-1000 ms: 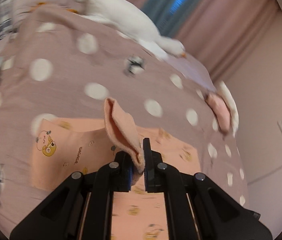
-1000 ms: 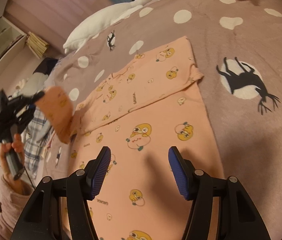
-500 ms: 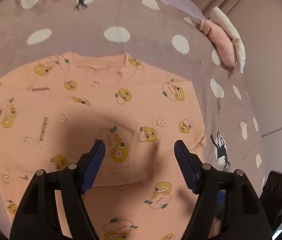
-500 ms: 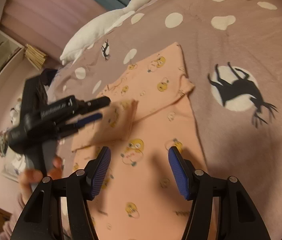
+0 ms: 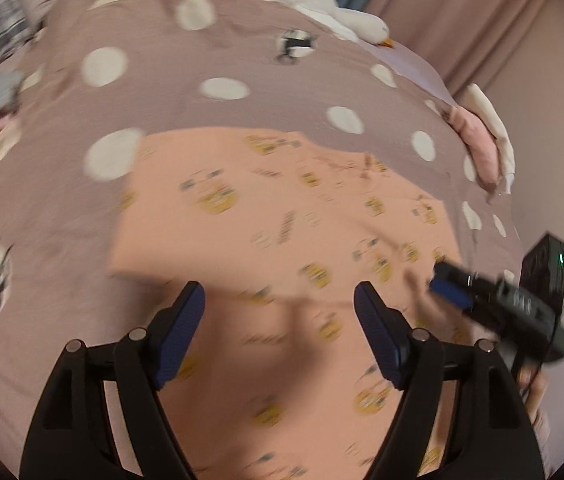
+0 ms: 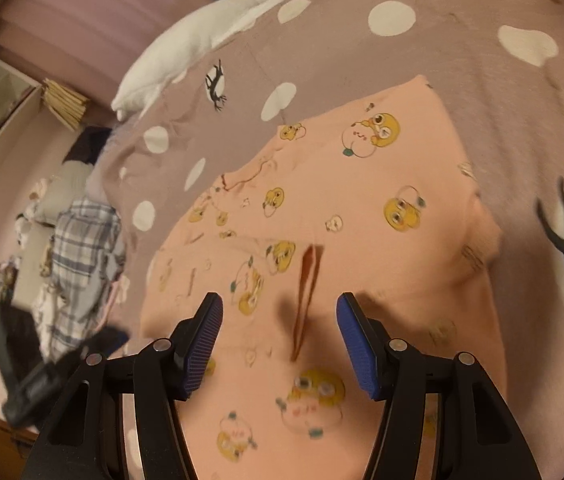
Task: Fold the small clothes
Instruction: 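Fold the held sleeve across the shirt body with the left tool and release, then grasp the shirt hem with the right tool while the left tool grasps it too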
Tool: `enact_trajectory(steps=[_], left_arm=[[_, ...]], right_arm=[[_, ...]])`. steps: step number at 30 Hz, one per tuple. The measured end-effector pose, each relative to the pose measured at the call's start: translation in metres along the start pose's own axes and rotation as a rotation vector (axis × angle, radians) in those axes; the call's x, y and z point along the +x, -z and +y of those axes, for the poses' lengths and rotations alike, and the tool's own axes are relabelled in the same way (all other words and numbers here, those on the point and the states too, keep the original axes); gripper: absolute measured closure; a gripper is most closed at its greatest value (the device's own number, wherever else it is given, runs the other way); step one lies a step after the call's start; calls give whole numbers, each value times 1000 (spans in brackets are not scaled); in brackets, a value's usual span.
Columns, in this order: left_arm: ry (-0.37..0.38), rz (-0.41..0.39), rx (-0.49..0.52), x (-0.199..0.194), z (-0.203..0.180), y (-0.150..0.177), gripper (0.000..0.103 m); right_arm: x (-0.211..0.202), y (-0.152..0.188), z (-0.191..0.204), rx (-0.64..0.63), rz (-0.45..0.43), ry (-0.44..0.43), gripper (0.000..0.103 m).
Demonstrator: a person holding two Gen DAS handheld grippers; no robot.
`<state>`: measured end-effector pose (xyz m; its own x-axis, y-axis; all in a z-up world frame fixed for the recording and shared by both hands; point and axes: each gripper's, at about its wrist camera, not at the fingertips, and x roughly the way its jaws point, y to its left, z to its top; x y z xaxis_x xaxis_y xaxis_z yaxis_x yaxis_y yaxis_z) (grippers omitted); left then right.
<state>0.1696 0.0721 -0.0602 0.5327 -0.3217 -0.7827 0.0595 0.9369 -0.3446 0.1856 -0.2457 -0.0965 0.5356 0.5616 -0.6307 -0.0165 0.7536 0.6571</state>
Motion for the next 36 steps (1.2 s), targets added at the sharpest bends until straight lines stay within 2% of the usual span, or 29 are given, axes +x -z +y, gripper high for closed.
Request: enact_trajectory(steps=[7,8,9,10,11,12,20,25,30,36], left_arm=[[-43,-20,-62,-25,38,30,26],[-38,-18,-75,-26,41,33,26],[-35,-15,-84,-27,44,34,26],[-33,-11,-95,-27,46,35,26],[-32,-10,-98,-28,48,35,26],[-31,-10,-100,-28,48,35,26],[-3,-19,-91,-26,38,26,26],[7,-30,-75,-23,30,17,26],[15,-20,-39,-8,15,5,26],[18,22,-32,13,9,-4,26]], right_arm=[[30,-9,4,-3,38,-8,43],[33,-8,6,-10,36,-5,47],[34,-7,8,-25,32,9,64],[35,-8,11,-44,34,27,75],[37,-8,14,-67,39,61,91],[37,-8,15,-78,39,77,94],[-5,-24,36,-199,-41,90,95],[-32,-51,28,-211,-91,155,95],[-26,-61,-1,-176,-64,227,95],[-4,-57,-23,-159,-18,317,95]])
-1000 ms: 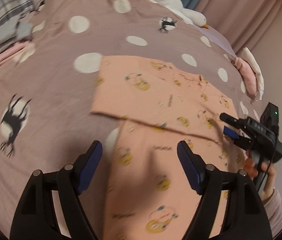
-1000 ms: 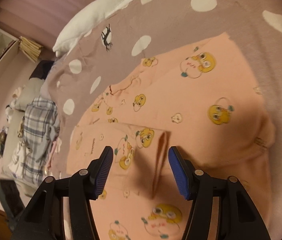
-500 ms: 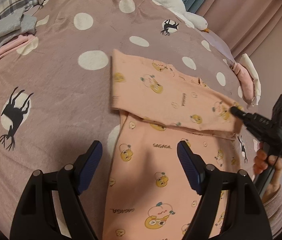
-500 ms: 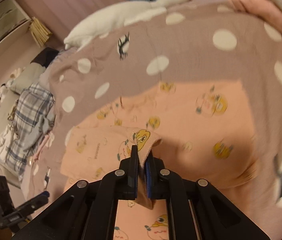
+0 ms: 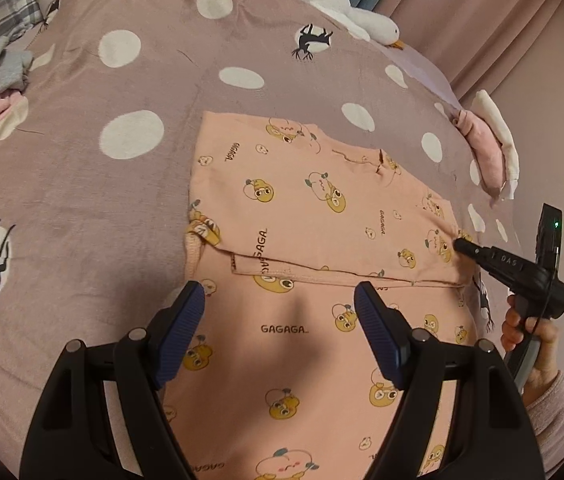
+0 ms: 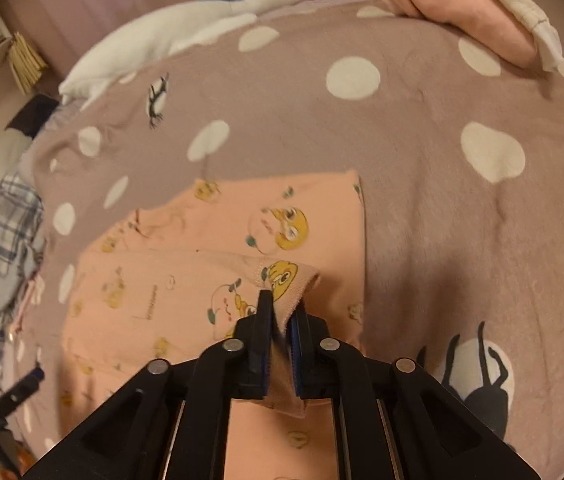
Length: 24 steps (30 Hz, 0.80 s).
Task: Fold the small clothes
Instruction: 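Grasp the shirt hem with the right tool while the left tool grasps it too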
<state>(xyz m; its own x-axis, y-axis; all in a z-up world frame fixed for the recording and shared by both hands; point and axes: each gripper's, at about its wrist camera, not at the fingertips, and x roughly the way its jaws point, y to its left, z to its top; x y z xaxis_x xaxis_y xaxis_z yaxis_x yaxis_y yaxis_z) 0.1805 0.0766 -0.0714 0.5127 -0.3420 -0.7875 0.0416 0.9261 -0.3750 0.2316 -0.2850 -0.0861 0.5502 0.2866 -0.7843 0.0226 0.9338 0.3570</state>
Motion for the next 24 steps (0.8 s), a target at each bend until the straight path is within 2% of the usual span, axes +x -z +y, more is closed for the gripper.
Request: enact_trajectory(steps=[2,4,6,8,9,12,14,16,20,21,22,23,24], left_arm=[[3,6,2,4,-1,-3,26],[19,5,-3,7,-1,-9,26],[56,-5,-18,8,1,-16,27],[102,-18,-47,10,3,-24,27],[132,-14,-65,13,4,-29,29],[182,12,-94,24,4,-38,49],[163,20,-74,32,0,-41,54],[88,23,-31,40,-3,-40,59],[-50,68,13,59,8,-31,59],[-56,71,16,60,12,-29,67],[-54,66,18,60,14,-29,69],[-48,62,17,58,16,-28,69],[-48,64,14,57,16,-29,69]], right_arm=[[2,1,-3,4,19,11,95],[-2,2,-3,-2,8,35,89],[-12,2,-1,-15,-40,96,79],[-29,3,4,-35,-127,125,78],[-35,4,5,-43,-153,95,78],[-38,11,15,-84,-144,-18,78],[-31,16,22,-121,-112,-44,78],[-20,23,26,-157,-78,-24,78],[-3,30,19,-156,-23,9,78],[-1,30,16,-150,-16,22,78],[0,31,12,-144,-10,36,79],[0,32,10,-139,-10,40,87],[0,32,8,-138,-13,49,90]])
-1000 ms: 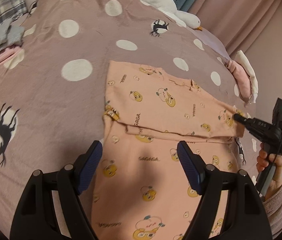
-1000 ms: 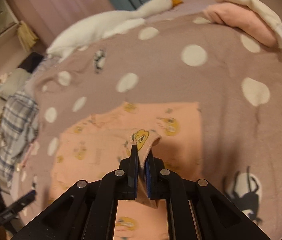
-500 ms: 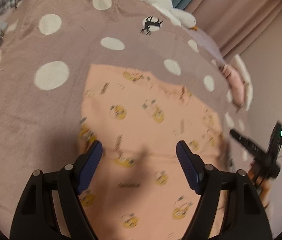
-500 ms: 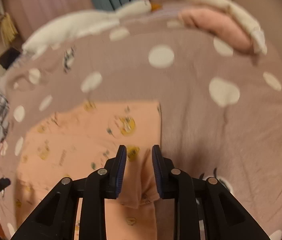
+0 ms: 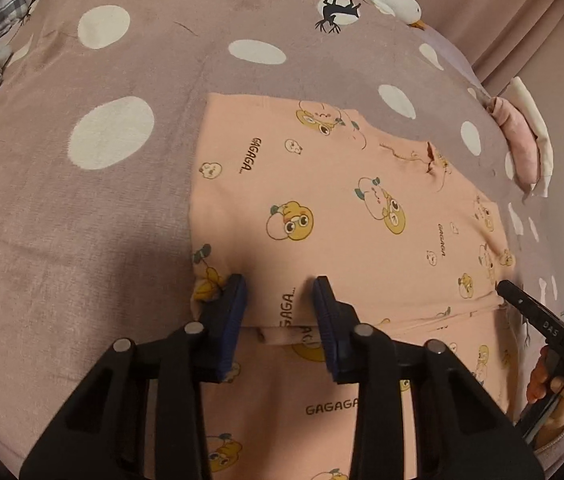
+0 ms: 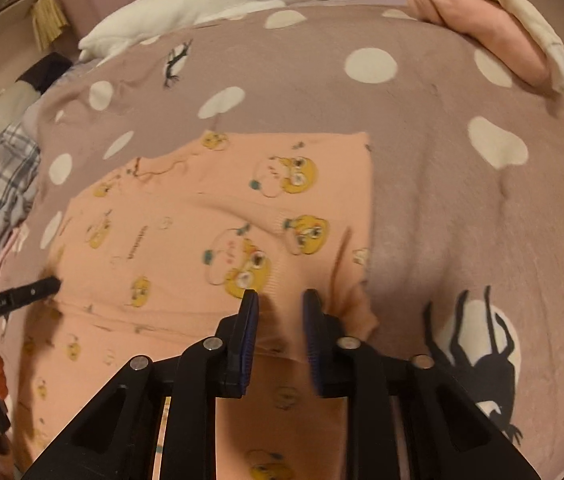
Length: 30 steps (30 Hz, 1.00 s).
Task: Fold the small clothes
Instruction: 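Grasp the shirt hem with the right tool while the left tool grasps it too, then fold the hem up toward the collar with both tools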
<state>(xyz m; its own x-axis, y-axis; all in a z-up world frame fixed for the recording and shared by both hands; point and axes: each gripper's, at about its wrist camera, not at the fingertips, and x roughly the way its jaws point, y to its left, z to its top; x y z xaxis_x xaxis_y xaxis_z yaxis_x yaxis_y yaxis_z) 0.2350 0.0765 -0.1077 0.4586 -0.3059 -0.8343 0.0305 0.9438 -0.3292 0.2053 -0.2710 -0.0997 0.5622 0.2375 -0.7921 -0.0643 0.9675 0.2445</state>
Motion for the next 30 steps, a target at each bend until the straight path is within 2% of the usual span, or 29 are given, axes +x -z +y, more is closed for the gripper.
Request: enact_trajectory(steps=[4,10,14,16,20,25,30], left_arm=[[-30,1,37,1,-5,2,68],[-37,-1,47,4,-4,0,68],[-34,-1,50,4,-3,0,68],[-34,-2,51,4,-4,0,68],[-34,-1,51,4,-4,0,68],[-34,-2,44,4,-5,0,67],[-47,1,47,5,-7,-1,67]], right_arm=[[-8,-4,-2,17,-5,19,90],[-19,-17,2,40,-100,-3,89],[3,-20,-1,42,-35,54,90],[12,-19,-6,65,-9,52,90],[6,-19,-9,101,-19,45,90],[-15,-16,-8,85,-37,47,88],[-33,-5,-14,91,-58,-3,87]])
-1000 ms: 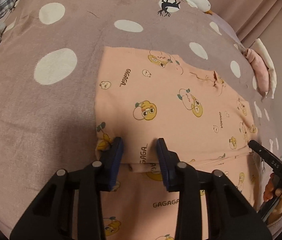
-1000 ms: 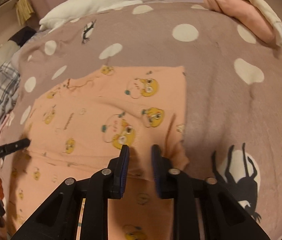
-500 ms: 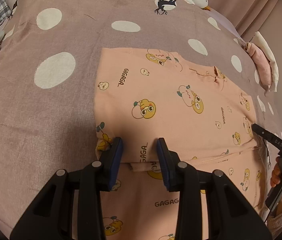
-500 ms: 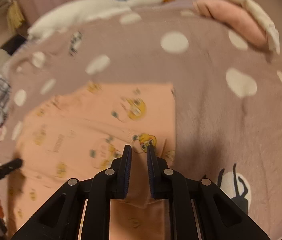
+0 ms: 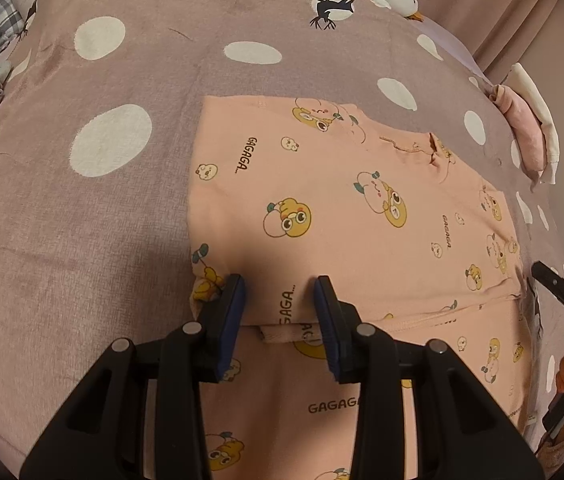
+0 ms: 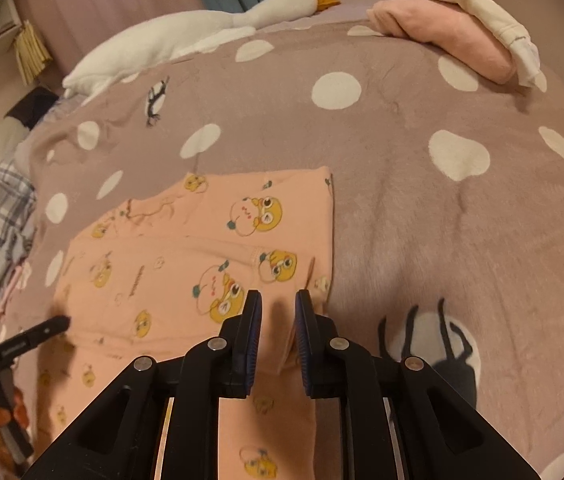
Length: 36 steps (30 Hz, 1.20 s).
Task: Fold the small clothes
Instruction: 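Fold the hem up toward the collar with both tools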
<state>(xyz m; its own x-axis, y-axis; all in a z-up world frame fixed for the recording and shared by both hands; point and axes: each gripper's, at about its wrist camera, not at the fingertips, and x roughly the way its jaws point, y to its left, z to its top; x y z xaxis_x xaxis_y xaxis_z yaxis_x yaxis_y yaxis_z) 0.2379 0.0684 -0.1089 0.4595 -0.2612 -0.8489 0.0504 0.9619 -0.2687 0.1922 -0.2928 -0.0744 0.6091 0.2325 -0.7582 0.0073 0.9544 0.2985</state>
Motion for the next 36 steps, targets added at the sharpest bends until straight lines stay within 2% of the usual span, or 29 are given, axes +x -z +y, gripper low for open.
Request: enact_trajectory(steps=[11,13,18,25,28,32,34,36], left_arm=[[-35,5,14,-8,-5,5,66],[-36,-4,26,-16,-9,9,58],[-10,-28,98,-39,-29,35,52],[-1,-2,179,-51,-52,81,50],[-27,22,202,-48,-53,104,50],[-91,20,244,-50,-51,131,44],[-129,6,263,-56,-49,146,33],[-142,3,268,-60,-44,158,30]], right_arm=[[19,16,6,-23,78,28,87],[12,16,7,-11,72,21,87],[-13,27,24,-62,45,-42,87],[-25,65,60,-177,88,-97,87],[-21,82,69,-224,129,-75,86],[-18,111,72,-303,156,57,86],[-26,124,71,-337,134,86,83],[-33,132,66,-338,133,96,72]])
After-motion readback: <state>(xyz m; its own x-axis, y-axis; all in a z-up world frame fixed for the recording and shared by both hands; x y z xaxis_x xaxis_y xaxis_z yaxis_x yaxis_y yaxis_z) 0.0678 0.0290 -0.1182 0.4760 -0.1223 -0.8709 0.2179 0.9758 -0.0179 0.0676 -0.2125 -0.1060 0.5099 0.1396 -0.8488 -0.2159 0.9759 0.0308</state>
